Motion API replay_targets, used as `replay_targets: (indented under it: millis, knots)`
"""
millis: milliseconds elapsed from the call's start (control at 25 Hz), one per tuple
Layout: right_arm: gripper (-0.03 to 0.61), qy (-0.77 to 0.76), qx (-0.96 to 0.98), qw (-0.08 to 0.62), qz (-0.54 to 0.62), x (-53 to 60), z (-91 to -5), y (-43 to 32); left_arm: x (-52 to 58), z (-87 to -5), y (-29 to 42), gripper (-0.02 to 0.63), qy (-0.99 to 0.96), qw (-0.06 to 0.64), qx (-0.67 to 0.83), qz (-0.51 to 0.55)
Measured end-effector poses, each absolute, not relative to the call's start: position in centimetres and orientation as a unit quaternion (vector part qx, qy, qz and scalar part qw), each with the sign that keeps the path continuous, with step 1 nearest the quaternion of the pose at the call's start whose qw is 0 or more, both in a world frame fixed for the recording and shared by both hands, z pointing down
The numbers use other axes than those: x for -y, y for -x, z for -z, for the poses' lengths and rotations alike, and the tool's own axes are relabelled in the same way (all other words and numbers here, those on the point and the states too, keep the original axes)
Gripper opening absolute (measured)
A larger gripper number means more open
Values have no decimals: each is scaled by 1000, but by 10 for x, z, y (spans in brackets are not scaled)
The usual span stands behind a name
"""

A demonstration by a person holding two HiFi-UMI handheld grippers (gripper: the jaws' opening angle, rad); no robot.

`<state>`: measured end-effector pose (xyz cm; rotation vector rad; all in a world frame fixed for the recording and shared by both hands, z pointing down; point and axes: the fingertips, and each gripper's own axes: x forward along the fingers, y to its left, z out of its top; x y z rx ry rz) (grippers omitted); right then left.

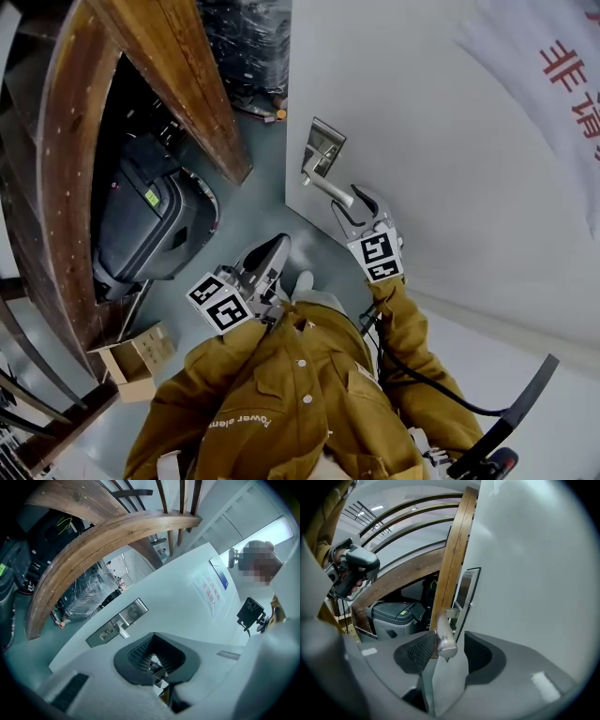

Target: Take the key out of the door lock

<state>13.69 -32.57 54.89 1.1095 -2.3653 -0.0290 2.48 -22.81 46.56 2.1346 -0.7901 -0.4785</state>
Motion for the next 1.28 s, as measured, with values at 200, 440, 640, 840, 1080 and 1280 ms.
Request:
replay_targets:
  millis: [200, 440, 640, 840, 1080, 1280]
  knots:
    - [138, -385, 890, 244, 10, 322, -550, -132, 233, -472, -23, 0, -828, 422, 303, 211]
    - [132, -371, 897, 241, 13, 322, -550, -132, 257, -491, -20, -5, -815, 446, 296, 224]
    - [130, -367, 899, 239, 11, 322, -550, -131, 293, -528, -22, 193, -786, 481, 320, 220]
    - [130, -367, 899, 239, 6, 321, -550, -132, 330, -558, -37, 238, -730, 561, 273, 277]
    - [132, -370, 897, 243, 4, 321, -550, -132, 369, -619, -36, 238, -653, 628, 214, 365]
    - [132, -368, 898, 242, 4, 323, -550, -129, 383, -621, -49, 222, -658, 634, 192, 358]
